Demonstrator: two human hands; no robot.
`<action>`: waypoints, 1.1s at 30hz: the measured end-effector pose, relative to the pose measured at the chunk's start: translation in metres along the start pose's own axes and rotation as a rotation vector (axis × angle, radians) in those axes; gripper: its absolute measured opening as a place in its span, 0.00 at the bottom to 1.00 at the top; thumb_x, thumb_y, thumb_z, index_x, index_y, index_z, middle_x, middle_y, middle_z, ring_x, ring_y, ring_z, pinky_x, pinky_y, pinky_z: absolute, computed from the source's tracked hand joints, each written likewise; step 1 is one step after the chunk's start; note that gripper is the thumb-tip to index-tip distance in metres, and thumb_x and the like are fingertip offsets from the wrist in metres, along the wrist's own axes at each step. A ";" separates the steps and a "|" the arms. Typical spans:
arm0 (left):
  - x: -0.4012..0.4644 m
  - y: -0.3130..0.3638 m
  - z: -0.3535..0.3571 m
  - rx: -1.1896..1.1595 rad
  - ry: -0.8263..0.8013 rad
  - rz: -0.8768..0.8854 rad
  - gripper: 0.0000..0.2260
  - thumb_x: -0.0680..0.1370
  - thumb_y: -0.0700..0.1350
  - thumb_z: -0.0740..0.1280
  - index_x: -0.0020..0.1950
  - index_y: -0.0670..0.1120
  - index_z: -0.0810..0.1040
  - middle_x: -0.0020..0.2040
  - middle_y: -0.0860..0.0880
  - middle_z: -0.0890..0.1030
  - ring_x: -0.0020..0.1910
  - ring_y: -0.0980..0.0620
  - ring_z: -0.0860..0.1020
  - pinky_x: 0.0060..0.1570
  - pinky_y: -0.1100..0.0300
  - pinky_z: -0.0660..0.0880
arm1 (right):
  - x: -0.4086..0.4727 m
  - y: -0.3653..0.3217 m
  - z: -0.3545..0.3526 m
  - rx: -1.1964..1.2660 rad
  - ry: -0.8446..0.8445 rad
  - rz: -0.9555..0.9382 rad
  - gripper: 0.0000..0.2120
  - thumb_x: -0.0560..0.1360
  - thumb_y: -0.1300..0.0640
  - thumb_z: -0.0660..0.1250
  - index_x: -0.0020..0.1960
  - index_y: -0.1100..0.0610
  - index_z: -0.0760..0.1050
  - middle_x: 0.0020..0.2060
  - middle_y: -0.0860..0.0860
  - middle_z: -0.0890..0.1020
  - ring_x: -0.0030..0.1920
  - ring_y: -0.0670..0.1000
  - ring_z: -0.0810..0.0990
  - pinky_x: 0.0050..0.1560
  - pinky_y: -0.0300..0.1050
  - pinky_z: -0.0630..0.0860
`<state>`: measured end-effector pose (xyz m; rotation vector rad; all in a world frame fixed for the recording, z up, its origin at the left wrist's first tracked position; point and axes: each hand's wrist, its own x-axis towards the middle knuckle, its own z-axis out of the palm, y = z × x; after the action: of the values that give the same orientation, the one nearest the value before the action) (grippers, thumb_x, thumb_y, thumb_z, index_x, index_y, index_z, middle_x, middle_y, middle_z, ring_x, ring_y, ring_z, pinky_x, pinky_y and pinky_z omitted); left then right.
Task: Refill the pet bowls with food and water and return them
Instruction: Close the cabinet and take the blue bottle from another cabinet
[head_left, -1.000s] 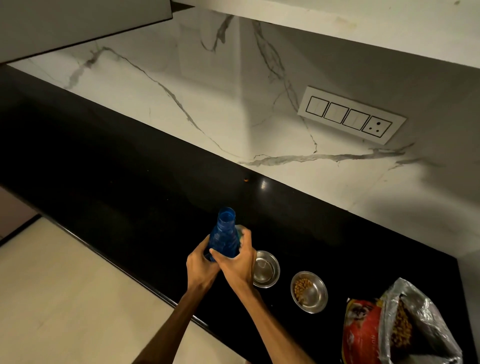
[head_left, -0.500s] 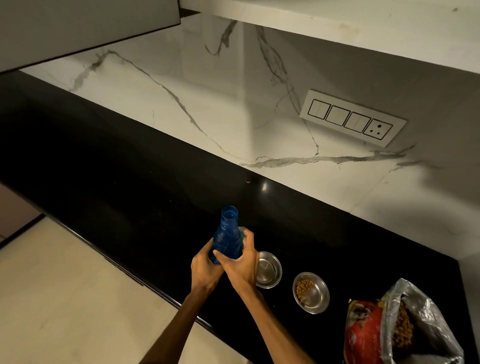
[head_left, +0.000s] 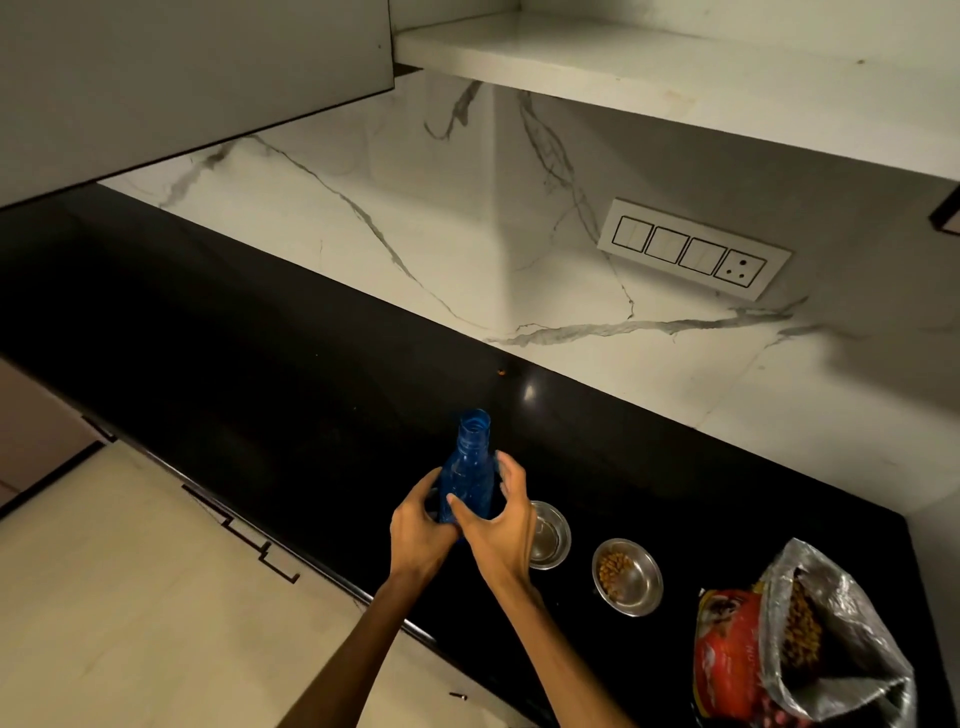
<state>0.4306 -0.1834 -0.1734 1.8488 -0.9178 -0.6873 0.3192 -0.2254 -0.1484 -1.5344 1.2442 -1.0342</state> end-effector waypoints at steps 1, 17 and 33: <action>-0.001 0.003 -0.002 -0.012 0.004 0.002 0.32 0.71 0.42 0.80 0.73 0.50 0.76 0.59 0.54 0.84 0.52 0.67 0.81 0.51 0.72 0.78 | -0.002 -0.004 -0.002 0.002 0.009 -0.012 0.40 0.67 0.58 0.83 0.74 0.49 0.70 0.67 0.41 0.79 0.66 0.34 0.75 0.62 0.24 0.69; -0.051 0.093 -0.066 -0.333 0.089 0.205 0.28 0.72 0.45 0.82 0.70 0.50 0.78 0.61 0.53 0.82 0.61 0.53 0.82 0.57 0.56 0.82 | -0.046 -0.106 -0.017 0.080 0.182 -0.305 0.26 0.71 0.54 0.81 0.67 0.55 0.79 0.66 0.46 0.81 0.67 0.42 0.79 0.67 0.38 0.75; -0.093 0.168 -0.186 -0.528 0.353 0.407 0.20 0.76 0.41 0.77 0.68 0.46 0.79 0.60 0.54 0.83 0.57 0.62 0.82 0.50 0.70 0.79 | -0.080 -0.244 0.019 0.102 0.037 -0.642 0.19 0.76 0.52 0.77 0.65 0.53 0.80 0.70 0.43 0.79 0.72 0.40 0.75 0.70 0.46 0.76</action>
<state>0.4706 -0.0645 0.0623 1.2131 -0.7542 -0.2941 0.3864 -0.1177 0.0749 -1.8874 0.7062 -1.5063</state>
